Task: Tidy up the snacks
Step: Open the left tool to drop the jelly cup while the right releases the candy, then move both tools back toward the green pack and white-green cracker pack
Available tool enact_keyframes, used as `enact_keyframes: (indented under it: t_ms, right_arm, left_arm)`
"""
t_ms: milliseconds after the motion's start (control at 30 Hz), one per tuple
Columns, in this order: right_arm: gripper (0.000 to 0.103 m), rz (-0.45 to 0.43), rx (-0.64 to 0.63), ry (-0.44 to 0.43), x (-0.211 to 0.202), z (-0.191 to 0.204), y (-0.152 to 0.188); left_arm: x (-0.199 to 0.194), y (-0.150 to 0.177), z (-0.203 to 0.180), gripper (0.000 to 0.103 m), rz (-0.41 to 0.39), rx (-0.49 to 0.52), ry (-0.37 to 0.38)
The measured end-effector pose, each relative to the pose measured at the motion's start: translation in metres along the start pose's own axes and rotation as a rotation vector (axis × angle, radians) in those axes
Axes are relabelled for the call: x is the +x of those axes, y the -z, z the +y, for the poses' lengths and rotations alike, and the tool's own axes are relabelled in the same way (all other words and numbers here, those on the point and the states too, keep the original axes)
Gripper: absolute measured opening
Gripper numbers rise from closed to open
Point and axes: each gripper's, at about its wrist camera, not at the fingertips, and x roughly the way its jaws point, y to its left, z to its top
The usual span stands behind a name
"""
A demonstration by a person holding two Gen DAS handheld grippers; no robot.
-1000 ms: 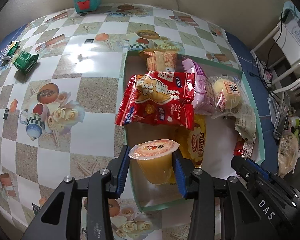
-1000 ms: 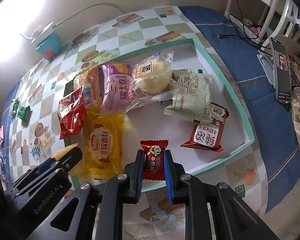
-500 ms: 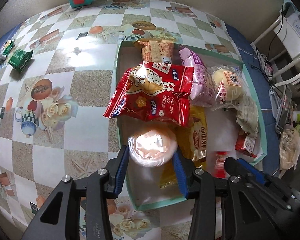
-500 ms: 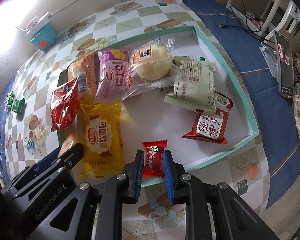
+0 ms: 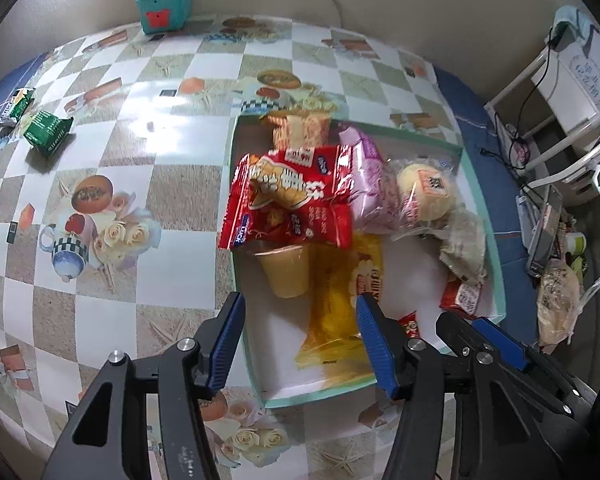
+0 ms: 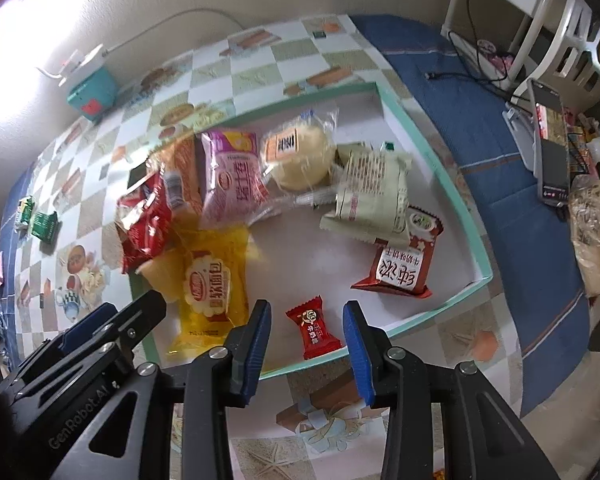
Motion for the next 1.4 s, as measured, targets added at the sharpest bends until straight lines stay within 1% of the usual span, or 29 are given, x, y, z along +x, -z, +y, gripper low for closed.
enact_keyframes:
  t_ms: [67, 133, 200, 333, 400, 433, 467, 533, 567, 600, 700, 833, 933, 1200, 1400]
  right_arm:
    - [0.042, -0.017, 0.001, 0.005, -0.006, 0.0, 0.0]
    - [0.049, -0.035, 0.007, 0.004, -0.012, -0.001, -0.001]
    - [0.054, -0.049, 0.014, 0.001, -0.017, -0.002, -0.002]
    - [0.06, -0.063, 0.006, 0.012, -0.02, -0.001, -0.002]
    - [0.065, -0.063, 0.0, 0.019, -0.02, 0.001, -0.002]
    - [0.069, -0.062, -0.005, 0.025, -0.019, 0.002, -0.002]
    - [0.07, -0.062, -0.01, 0.032, -0.019, 0.002, -0.002]
    - [0.076, -0.062, -0.013, 0.046, -0.018, 0.003, -0.002]
    - [0.078, -0.065, -0.011, 0.048, -0.018, 0.003, -0.002]
    - [0.079, -0.068, -0.008, 0.047, -0.018, 0.002, -0.002]
    - [0.08, -0.069, 0.001, 0.043, -0.017, 0.001, -0.003]
    - [0.095, -0.075, 0.003, 0.058, -0.016, 0.001, -0.003]
    - [0.102, -0.082, 0.003, 0.06, -0.016, 0.003, -0.003]
    - [0.103, -0.086, -0.039, 0.061, -0.015, 0.019, 0.0]
    - [0.103, -0.086, -0.051, 0.042, -0.015, 0.035, 0.002]
  left_arm:
    - [-0.004, -0.001, 0.003, 0.074, -0.007, -0.012, -0.01]
    - [-0.007, -0.002, 0.009, 0.076, -0.002, -0.034, -0.02]
    - [-0.007, -0.003, 0.016, 0.076, 0.006, -0.059, -0.027]
    - [-0.007, -0.004, 0.03, 0.077, 0.007, -0.097, -0.072]
    - [-0.008, -0.003, 0.035, 0.083, -0.002, -0.114, -0.094]
    - [-0.009, -0.003, 0.038, 0.083, -0.008, -0.124, -0.103]
    - [-0.01, -0.003, 0.041, 0.083, -0.015, -0.133, -0.114]
    - [-0.011, -0.003, 0.047, 0.084, -0.025, -0.15, -0.135]
    - [-0.012, -0.003, 0.05, 0.092, -0.029, -0.16, -0.145]
    - [-0.012, -0.004, 0.053, 0.094, -0.032, -0.168, -0.15]
    - [-0.014, -0.004, 0.059, 0.094, -0.039, -0.19, -0.156]
    - [-0.017, -0.004, 0.065, 0.094, -0.046, -0.213, -0.157]
    - [-0.018, -0.006, 0.069, 0.094, -0.054, -0.233, -0.166]
    - [-0.026, -0.006, 0.088, 0.095, -0.082, -0.31, -0.18]
    - [-0.032, -0.007, 0.102, 0.095, -0.091, -0.331, -0.184]
